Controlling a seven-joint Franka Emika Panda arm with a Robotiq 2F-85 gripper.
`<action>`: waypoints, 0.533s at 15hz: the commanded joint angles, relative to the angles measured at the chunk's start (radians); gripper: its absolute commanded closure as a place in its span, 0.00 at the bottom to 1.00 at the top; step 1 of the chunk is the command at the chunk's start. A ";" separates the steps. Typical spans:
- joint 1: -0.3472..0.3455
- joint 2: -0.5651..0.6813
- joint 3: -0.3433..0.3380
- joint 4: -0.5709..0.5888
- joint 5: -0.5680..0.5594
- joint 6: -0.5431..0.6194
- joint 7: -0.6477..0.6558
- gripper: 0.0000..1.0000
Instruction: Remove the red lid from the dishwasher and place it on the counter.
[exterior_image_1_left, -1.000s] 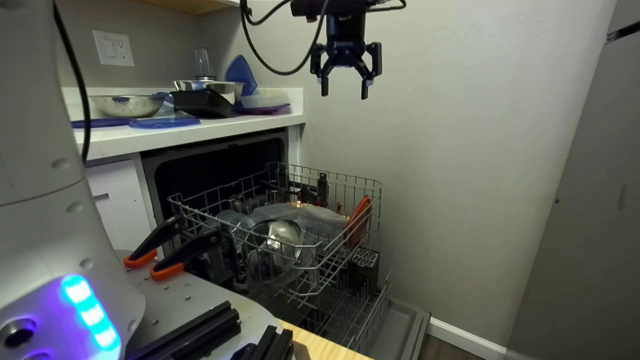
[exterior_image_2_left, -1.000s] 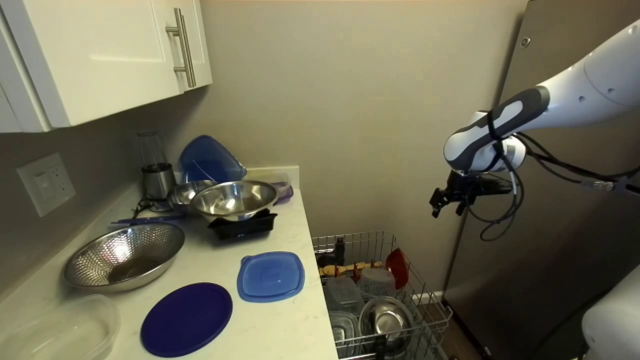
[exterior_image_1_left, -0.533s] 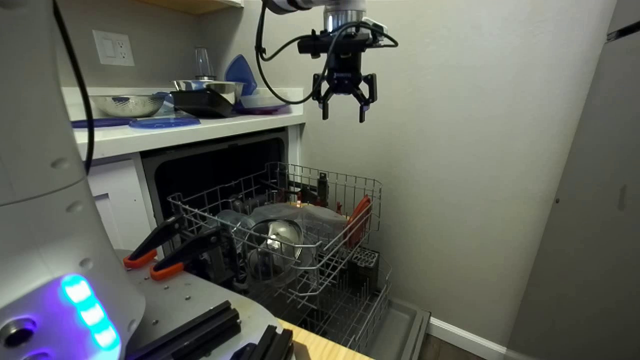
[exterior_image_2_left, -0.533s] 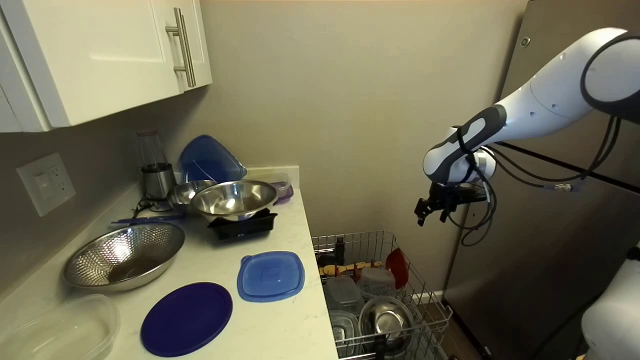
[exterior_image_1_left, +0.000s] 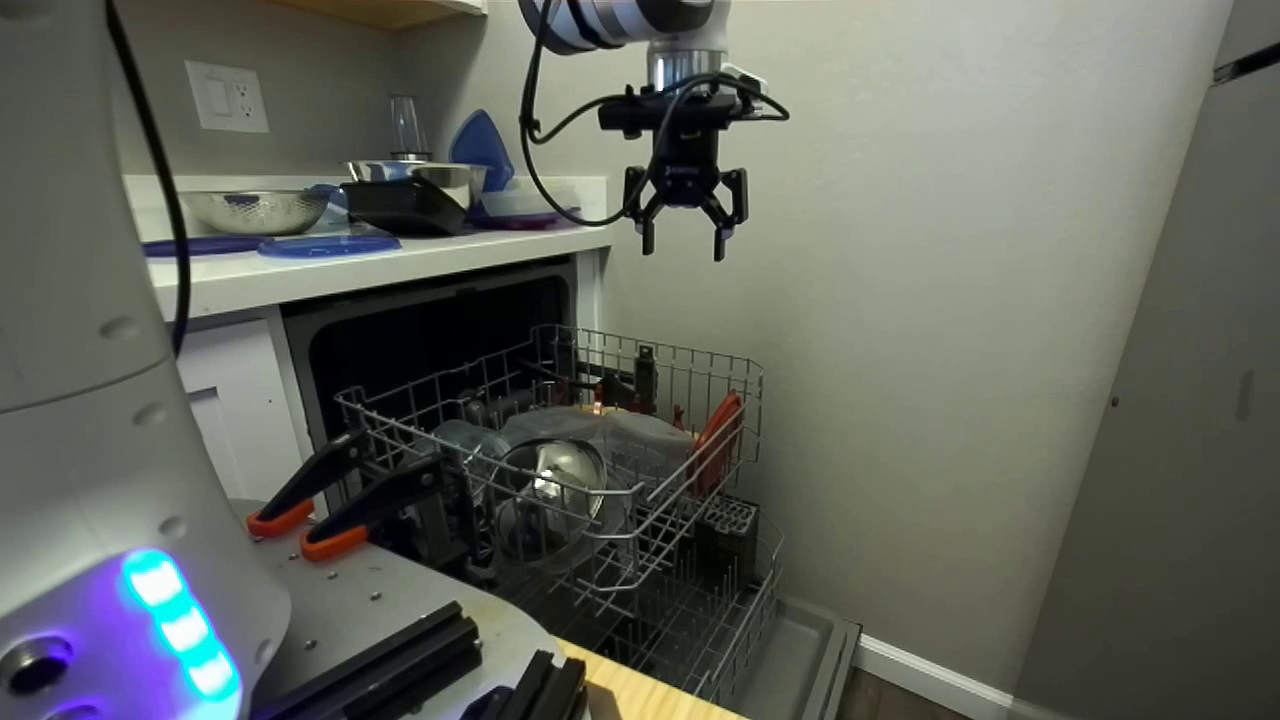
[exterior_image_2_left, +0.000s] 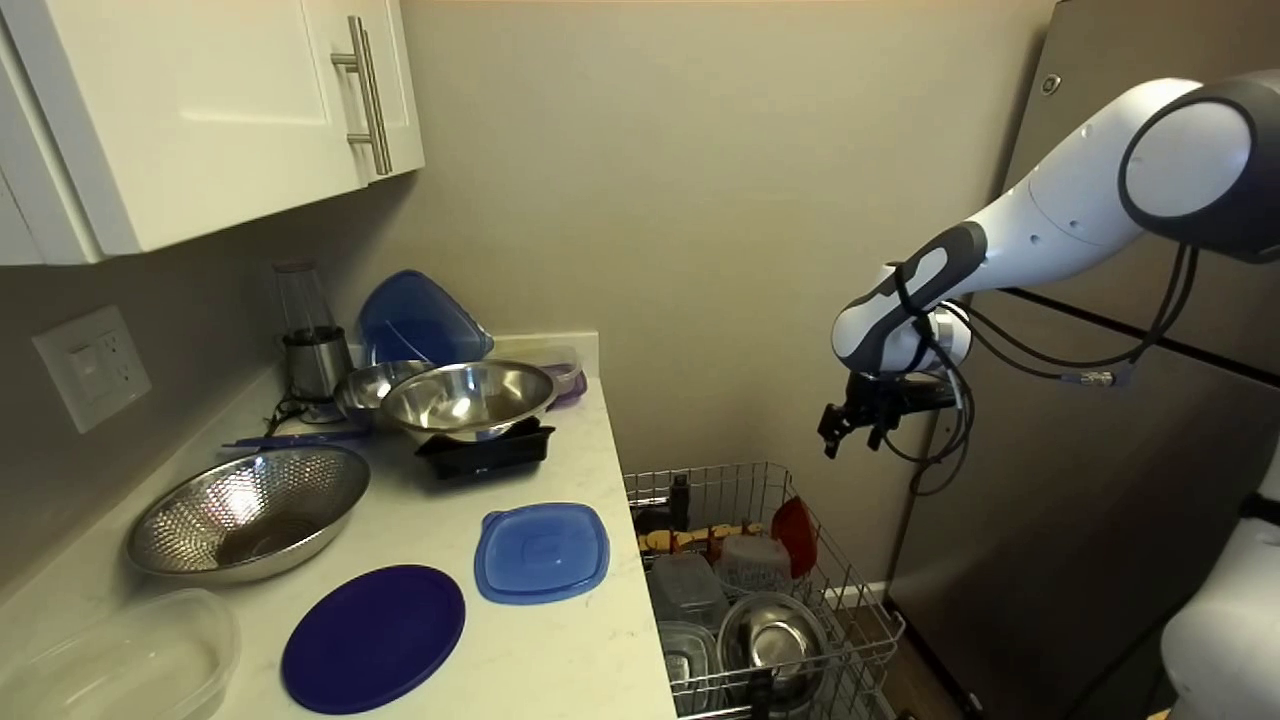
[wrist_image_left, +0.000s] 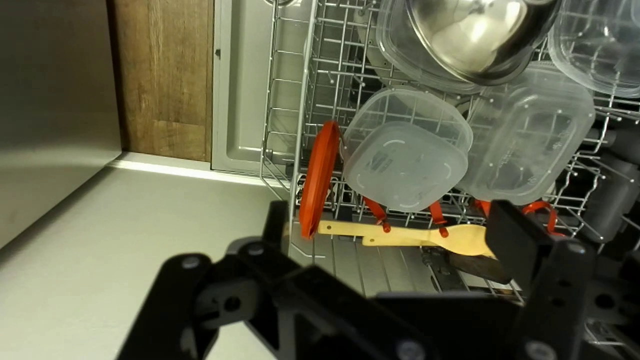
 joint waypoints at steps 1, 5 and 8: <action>-0.024 -0.001 0.024 0.001 -0.009 -0.001 0.007 0.00; -0.024 -0.001 0.024 0.001 -0.009 -0.001 0.007 0.00; -0.028 0.028 0.025 0.033 -0.011 -0.019 -0.010 0.00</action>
